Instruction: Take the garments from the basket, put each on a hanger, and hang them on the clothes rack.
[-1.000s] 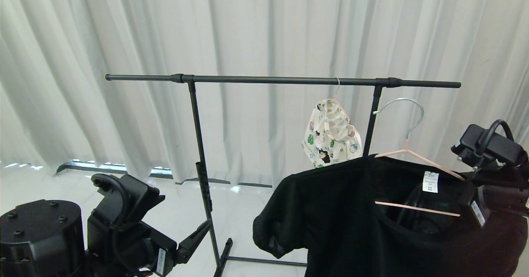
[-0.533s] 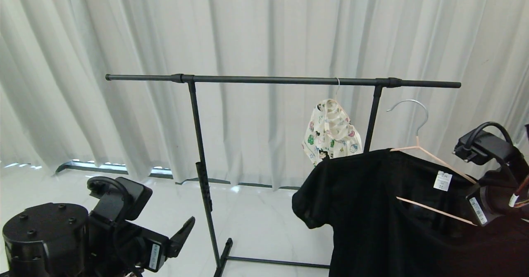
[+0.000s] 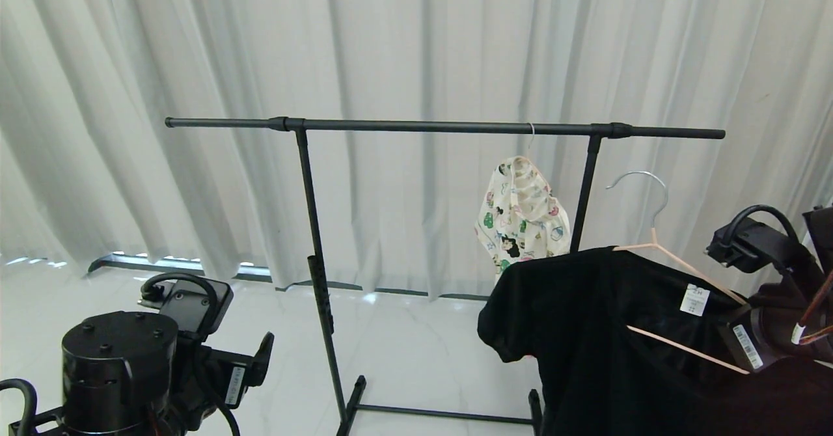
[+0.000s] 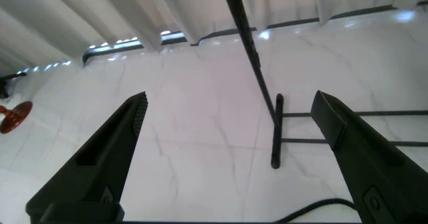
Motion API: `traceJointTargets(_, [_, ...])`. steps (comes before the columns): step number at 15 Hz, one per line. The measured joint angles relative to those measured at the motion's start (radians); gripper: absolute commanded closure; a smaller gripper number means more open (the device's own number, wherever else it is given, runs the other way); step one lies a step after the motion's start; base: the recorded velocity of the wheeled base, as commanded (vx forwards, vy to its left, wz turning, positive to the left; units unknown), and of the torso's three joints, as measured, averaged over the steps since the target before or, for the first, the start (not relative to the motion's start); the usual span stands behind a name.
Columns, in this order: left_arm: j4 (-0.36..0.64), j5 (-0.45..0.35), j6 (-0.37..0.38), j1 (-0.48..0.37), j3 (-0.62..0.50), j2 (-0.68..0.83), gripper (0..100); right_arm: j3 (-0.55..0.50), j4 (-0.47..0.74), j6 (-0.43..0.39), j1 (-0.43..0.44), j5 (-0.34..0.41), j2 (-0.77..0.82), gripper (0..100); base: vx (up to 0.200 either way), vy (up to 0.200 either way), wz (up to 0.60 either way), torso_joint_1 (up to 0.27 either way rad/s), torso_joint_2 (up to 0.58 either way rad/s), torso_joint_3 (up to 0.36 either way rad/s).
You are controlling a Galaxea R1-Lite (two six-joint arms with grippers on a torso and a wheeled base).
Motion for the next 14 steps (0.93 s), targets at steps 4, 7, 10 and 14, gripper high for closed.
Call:
traceJointTargets(4, [0.0,-0.001,-0.003,0.0,-0.007,0.006,0,-0.039,-0.004,0.046,0.032,0.0,0.026,100,0.0,0.05,0.0,0.001,0.0,0.001])
traceJointTargets(7, [-0.001,-0.003,0.0,-0.013,-0.015,0.008,0,-0.11,-0.002,0.063,0.04,-0.042,0.069,100,0.0,0.0,0.0,0.0,0.0,0.0])
traceJointTargets(10, [0.0,-0.004,-0.002,-0.036,-0.021,0.008,0,-0.242,-0.004,0.07,0.045,-0.094,0.151,100,0.0,0.0,0.0,0.0,0.0,0.0])
traceJointTargets(14, [0.0,-0.01,-0.007,-0.086,-0.049,0.009,0,-0.418,-0.002,0.071,0.051,-0.173,0.277,100,0.2,0.0,0.0,-0.004,0.0,0.002])
